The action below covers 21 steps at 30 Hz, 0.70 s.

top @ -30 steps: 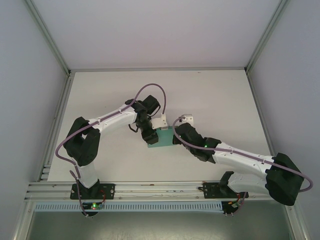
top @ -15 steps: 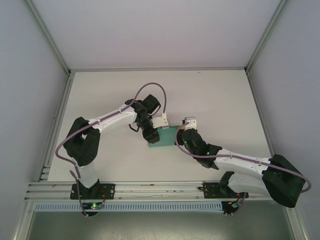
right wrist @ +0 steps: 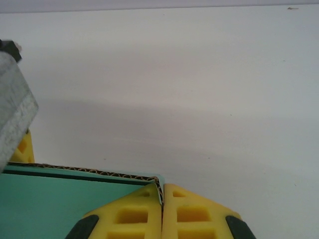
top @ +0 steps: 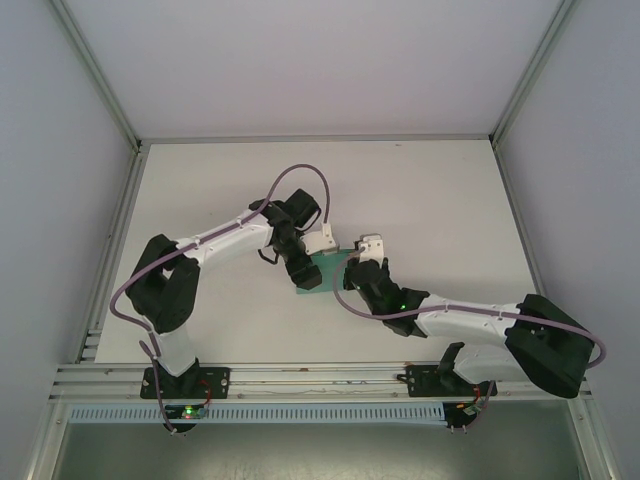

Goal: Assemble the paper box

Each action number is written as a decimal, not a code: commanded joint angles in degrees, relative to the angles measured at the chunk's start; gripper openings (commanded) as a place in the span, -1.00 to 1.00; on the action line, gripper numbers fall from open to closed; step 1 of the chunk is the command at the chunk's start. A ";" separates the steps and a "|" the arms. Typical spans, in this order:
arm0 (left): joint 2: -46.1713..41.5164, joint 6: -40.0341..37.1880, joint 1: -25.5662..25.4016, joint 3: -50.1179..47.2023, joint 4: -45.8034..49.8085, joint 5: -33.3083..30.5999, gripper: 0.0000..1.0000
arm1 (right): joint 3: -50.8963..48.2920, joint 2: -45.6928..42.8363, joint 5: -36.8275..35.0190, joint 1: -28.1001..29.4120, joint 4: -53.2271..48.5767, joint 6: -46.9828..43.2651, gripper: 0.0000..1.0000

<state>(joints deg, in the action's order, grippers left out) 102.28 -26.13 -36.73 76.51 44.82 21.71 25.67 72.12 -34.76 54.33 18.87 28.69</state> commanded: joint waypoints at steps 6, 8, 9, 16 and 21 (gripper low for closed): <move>-14.09 10.52 0.10 -7.26 -7.38 -8.02 0.99 | -2.39 3.62 -0.55 2.62 -13.05 1.47 -1.00; -16.22 16.63 0.13 -8.03 -7.52 -13.16 1.00 | -1.94 3.64 -0.97 3.09 -13.88 1.45 -1.00; -17.10 18.95 0.17 -8.42 -7.16 -14.87 0.95 | -1.80 3.56 -1.18 3.16 -14.12 1.67 -1.00; -19.26 24.98 0.17 -13.04 -9.51 -15.45 0.14 | -1.30 3.38 -0.83 3.59 -14.88 1.02 -1.00; -19.03 27.95 0.17 -12.08 -9.23 -14.41 -0.44 | -1.33 2.81 -1.09 3.87 -15.37 1.70 -1.00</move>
<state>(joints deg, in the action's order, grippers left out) 83.66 -1.67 -36.73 63.86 37.15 7.68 26.76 72.86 -39.66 57.30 16.08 29.82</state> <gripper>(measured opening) 0.295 0.057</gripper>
